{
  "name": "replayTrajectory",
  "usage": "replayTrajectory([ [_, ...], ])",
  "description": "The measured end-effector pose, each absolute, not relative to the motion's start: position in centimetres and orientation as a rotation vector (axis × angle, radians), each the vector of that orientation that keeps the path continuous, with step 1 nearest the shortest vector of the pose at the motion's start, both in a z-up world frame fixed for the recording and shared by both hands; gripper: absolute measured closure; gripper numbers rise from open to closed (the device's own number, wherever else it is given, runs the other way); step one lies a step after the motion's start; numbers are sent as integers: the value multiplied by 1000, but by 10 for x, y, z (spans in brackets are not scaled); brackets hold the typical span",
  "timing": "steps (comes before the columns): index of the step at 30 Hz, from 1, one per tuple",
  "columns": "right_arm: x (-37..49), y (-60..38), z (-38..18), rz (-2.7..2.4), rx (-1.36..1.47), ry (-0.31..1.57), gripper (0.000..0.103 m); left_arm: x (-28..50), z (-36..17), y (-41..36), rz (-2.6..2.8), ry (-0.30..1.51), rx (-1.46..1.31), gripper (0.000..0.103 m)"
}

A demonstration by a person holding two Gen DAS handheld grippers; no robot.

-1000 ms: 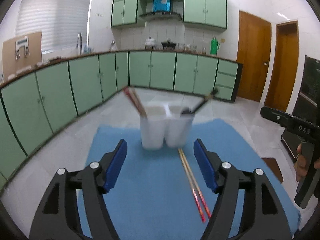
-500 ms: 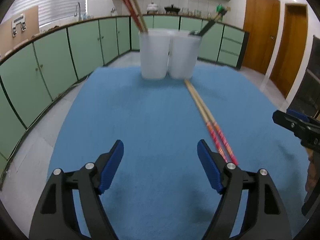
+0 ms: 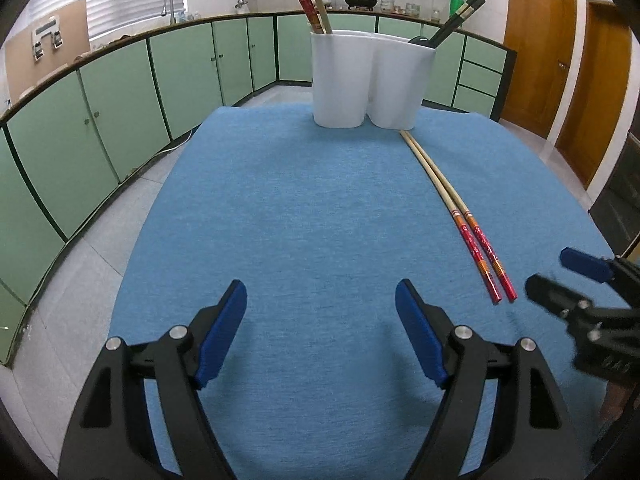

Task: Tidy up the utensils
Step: 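Move both open grippers back over the two red chopsticks, then grasp a red chopstick with the right gripper while the left grasps the other red chopstick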

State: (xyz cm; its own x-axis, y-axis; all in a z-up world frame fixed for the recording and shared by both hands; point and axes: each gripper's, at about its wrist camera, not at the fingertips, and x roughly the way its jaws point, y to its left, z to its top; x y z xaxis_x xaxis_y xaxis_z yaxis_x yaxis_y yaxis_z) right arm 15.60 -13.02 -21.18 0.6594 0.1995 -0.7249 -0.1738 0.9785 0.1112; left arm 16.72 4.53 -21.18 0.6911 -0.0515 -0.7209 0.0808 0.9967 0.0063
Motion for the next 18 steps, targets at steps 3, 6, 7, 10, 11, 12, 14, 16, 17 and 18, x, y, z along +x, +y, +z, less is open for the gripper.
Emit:
replayTrajectory([
  [3, 156, -123, -217, 216, 14, 851, 48, 167, -212, 44, -77, 805, 42, 28],
  [6, 158, -119, -220, 225, 5, 863, 59, 169, -212, 43, -75, 810, 41, 28],
  [7, 158, -118, -220, 227, 3, 864, 66, 169, -212, 42, -74, 811, 39, 28],
  [10, 159, -121, -220, 223, 7, 867, 77, 170, -213, 43, -73, 815, 35, 28],
  [11, 159, -123, -220, 221, 6, 866, 77, 170, -212, 42, -73, 813, 34, 28],
  [12, 158, -126, -219, 213, -2, 862, 77, 170, -212, 42, -74, 812, 34, 28],
  [14, 157, -129, -217, 213, -2, 854, 76, 170, -213, 42, -77, 815, 36, 28],
  [16, 154, -133, -215, 234, 25, 849, 76, 170, -214, 40, -79, 817, 42, 28],
  [17, 155, -135, -215, 242, 35, 850, 76, 169, -214, 40, -80, 818, 43, 28],
  [18, 155, -135, -216, 248, 47, 854, 76, 170, -214, 38, -83, 819, 45, 28],
])
